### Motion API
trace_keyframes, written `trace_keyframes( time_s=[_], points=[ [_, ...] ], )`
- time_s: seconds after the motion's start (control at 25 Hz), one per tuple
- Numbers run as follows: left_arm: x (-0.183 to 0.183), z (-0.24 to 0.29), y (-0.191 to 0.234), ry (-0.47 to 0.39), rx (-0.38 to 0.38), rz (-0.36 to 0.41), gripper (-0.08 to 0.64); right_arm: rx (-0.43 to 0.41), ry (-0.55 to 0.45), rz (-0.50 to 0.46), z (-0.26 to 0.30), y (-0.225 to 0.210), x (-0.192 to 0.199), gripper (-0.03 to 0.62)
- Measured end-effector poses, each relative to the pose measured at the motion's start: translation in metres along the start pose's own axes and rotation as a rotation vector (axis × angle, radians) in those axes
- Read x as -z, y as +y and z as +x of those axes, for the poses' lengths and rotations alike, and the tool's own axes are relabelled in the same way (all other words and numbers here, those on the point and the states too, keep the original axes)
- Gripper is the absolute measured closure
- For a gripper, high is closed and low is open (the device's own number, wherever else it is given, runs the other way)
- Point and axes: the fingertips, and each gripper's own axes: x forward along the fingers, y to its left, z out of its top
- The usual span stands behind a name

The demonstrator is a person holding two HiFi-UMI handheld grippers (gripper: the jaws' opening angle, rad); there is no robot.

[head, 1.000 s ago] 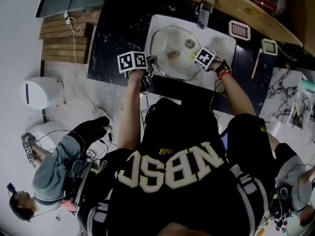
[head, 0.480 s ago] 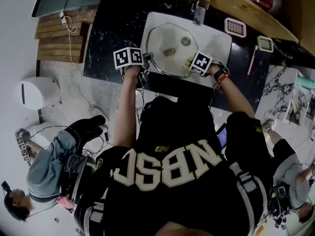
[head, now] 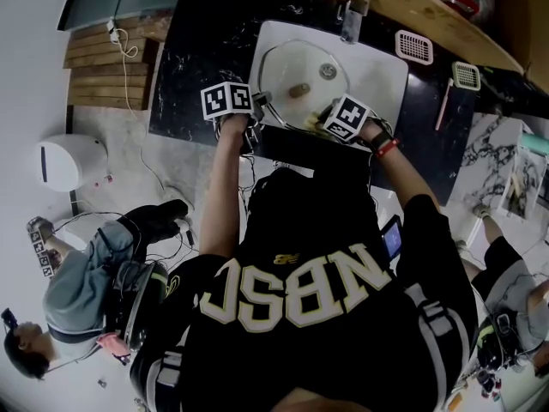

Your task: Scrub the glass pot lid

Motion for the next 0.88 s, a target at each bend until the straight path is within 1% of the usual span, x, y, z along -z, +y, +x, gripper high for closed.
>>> trace_keyframes(
  time_s=[0.12,0.2,0.28,0.36,0.52,0.72,0.88],
  points=[
    [0.0,-0.001,0.001,-0.001,-0.004,0.003,0.466,-0.007,-0.07,0.001,0.004,0.008,-0.028,0.551],
    [0.001,-0.001,0.001,0.001,-0.004,-0.001,0.466,0.008,-0.107,-0.006,0.006,0.009,-0.046,0.551],
    [0.001,-0.001,0.0,0.002,0.001,-0.004,0.466,0.033,-0.156,0.006,0.006,0.007,-0.062,0.551],
    [0.001,-0.001,-0.001,0.002,0.008,-0.005,0.466,0.067,-0.218,0.044,0.006,0.001,-0.078,0.551],
    [0.0,-0.001,0.0,-0.001,0.01,-0.012,0.468,0.131,-0.305,0.086,0.015,-0.014,-0.097,0.551],
    [0.0,-0.001,0.001,0.001,0.01,-0.021,0.468,0.187,-0.377,0.104,0.017,-0.03,-0.116,0.551],
    [0.001,-0.002,0.001,0.002,0.008,-0.025,0.469,0.243,-0.409,0.071,0.017,-0.044,-0.134,0.551]
  ],
)
